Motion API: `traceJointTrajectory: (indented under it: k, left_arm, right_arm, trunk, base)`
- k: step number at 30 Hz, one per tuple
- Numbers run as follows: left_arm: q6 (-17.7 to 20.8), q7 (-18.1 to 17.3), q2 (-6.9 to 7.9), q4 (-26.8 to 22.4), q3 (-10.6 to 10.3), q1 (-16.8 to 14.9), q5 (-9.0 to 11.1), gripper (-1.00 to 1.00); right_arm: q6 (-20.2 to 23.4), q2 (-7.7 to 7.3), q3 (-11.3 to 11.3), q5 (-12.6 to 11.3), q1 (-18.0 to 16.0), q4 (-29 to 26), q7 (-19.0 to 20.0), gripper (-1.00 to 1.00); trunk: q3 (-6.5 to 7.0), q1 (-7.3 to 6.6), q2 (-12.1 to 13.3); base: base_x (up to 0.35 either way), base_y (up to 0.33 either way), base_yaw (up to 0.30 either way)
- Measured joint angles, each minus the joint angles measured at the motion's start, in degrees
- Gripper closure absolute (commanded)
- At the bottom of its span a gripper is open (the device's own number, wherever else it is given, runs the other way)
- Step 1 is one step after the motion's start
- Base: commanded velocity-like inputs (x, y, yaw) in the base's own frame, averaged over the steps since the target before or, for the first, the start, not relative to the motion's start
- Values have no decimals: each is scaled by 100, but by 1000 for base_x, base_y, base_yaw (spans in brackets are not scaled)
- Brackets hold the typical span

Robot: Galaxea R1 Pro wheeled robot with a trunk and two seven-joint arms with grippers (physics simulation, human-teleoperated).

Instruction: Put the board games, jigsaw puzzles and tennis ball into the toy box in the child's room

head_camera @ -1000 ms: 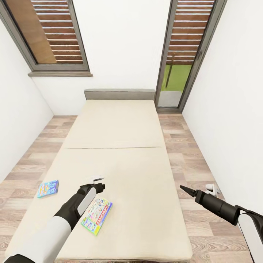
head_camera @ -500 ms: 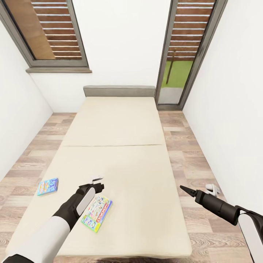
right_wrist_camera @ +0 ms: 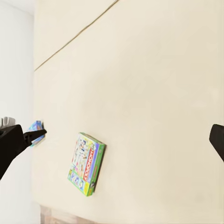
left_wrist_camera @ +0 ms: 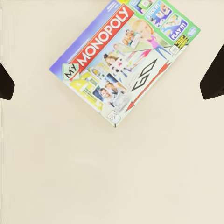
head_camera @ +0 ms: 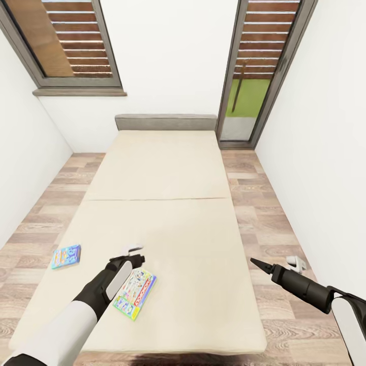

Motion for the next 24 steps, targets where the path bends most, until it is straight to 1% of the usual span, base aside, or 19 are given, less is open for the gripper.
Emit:
traceJointTrajectory:
  k: [5,10,21,24]
  left_arm:
    - [-47,-254,1,0,0,1,-4,-100]
    - [-57,-412,9,0,-1,-2,-5,-100]
    - [-67,-453,11,0,0,0,-7,-100]
    - [-136,-457,11,0,-4,0,-9,-100]
  right_arm:
    - [-3,0,0,0,0,2,0,-100]
    - [-5,0,0,0,0,2,0,-100]
    - [-6,0,0,0,0,2,-5,-100]
    - [-6,0,0,0,0,2,-8,-100]
  trunk:
    - [-47,0,0]
    - [-94,0,0]
    - [-198,0,0]
    - [-226,0,0]
  base:
    - [0,0,0]
    - [0,0,0]
    - [0,0,0]
    - [0,0,0]
